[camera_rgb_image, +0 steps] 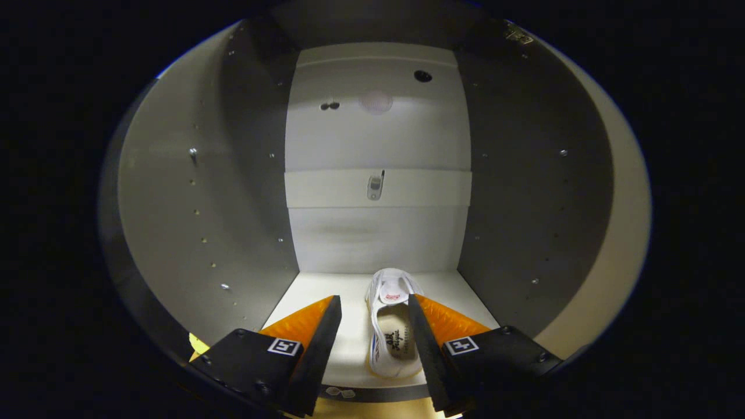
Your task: Open the shoe cabinet door, grab the shoes and put them into the shoe cabinet, then close the shoe cabinet door.
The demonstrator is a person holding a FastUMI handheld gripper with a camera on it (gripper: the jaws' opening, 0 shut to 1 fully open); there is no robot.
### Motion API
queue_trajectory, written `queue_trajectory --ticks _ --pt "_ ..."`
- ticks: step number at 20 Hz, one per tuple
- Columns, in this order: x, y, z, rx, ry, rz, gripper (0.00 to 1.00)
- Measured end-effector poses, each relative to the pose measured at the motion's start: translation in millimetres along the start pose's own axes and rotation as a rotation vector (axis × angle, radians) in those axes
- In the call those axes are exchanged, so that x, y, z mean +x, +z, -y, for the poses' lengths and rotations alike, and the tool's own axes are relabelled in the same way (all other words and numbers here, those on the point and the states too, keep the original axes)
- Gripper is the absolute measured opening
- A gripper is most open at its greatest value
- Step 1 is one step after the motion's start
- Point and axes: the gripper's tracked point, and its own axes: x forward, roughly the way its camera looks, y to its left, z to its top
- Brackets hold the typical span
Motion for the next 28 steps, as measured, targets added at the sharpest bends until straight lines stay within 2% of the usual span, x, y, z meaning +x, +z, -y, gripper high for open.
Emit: queue_trajectory --ticks 1,4,5,8,18,22,28 --pt "-14 3 -1 0.004 -0.001 0.007 0.74" --pt "-59 9 -8 0.012 0.002 0.032 0.88" --pt "-77 10 -10 0.016 0.004 0.042 0.88" --pt "-132 14 -16 0.038 0.011 0.072 0.97" --pt "-325 17 -4 0.105 0.080 0.136 0.97" --pt "-393 26 34 0.127 0.102 0.175 0.97" --pt "-456 52 142 0.119 0.046 0.270 0.98"
